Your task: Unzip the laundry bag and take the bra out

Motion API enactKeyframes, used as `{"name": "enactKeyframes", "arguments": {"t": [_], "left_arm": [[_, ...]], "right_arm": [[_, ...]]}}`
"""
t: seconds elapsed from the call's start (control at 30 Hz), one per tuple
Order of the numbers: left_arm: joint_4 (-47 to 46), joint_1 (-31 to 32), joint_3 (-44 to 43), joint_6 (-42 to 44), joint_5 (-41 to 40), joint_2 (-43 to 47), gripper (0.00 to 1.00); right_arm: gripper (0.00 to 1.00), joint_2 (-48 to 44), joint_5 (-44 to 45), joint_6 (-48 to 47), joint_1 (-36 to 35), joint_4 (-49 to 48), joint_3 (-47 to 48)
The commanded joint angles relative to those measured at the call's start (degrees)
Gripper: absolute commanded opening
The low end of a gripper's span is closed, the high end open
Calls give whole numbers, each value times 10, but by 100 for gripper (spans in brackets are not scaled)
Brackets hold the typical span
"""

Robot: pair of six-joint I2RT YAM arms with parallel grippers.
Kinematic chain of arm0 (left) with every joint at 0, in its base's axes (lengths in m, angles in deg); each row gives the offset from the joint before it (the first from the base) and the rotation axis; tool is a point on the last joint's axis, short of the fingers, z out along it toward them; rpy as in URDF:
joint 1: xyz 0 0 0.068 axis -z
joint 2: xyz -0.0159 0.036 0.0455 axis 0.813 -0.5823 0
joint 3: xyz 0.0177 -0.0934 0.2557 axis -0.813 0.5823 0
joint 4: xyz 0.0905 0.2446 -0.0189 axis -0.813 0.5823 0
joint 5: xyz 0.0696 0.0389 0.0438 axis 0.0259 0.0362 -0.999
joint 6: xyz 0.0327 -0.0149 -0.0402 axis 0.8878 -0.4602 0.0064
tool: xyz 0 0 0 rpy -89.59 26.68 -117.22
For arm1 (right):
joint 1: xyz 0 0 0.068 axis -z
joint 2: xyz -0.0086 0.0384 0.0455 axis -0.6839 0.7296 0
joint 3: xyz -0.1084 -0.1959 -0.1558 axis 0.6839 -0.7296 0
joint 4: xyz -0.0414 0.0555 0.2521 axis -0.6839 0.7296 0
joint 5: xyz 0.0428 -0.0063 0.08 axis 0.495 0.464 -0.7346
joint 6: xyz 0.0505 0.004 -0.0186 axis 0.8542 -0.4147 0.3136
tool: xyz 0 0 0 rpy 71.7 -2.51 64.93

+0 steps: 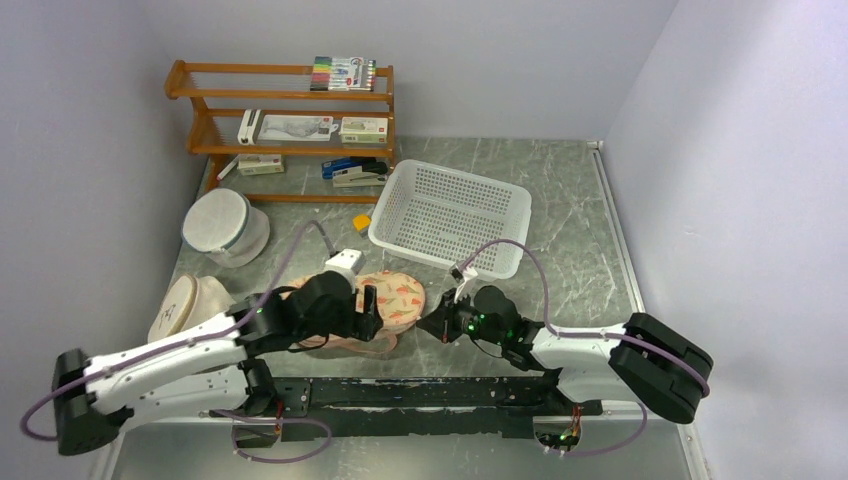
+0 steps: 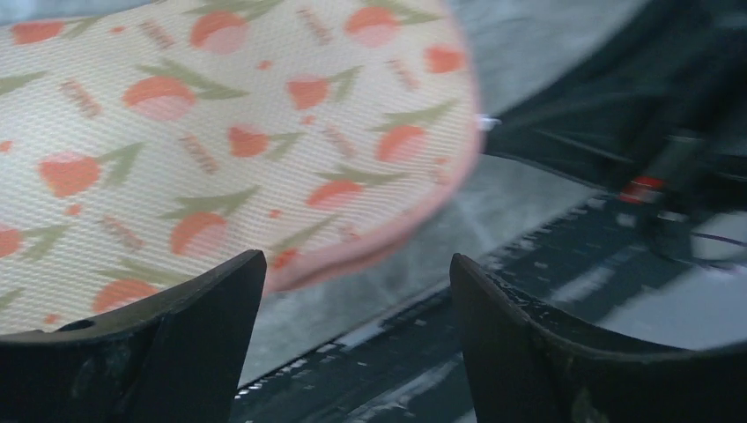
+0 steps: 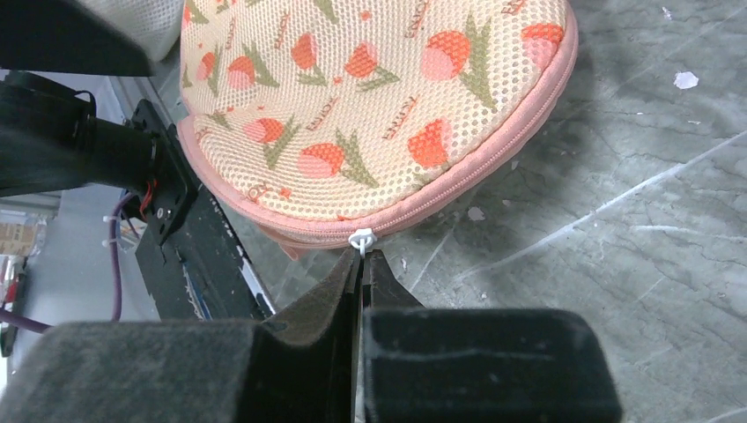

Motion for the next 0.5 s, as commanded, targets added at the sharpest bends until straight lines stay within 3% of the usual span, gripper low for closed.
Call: {"name": "enactKeyframes", "arguments": {"t": [0.0,0.17,0.47], "left_arm": [[-61,0,22,30,131,106,92],[-100,-1,3,62,141,103,94],[-95,7,-100,150,97,-138,88]], "right_arm": [[0,8,6,-14,-1,-25,12],[0,17,-13,-10,-2,-48,8],[0,12,-22,-3,-2,-50,7]]}}
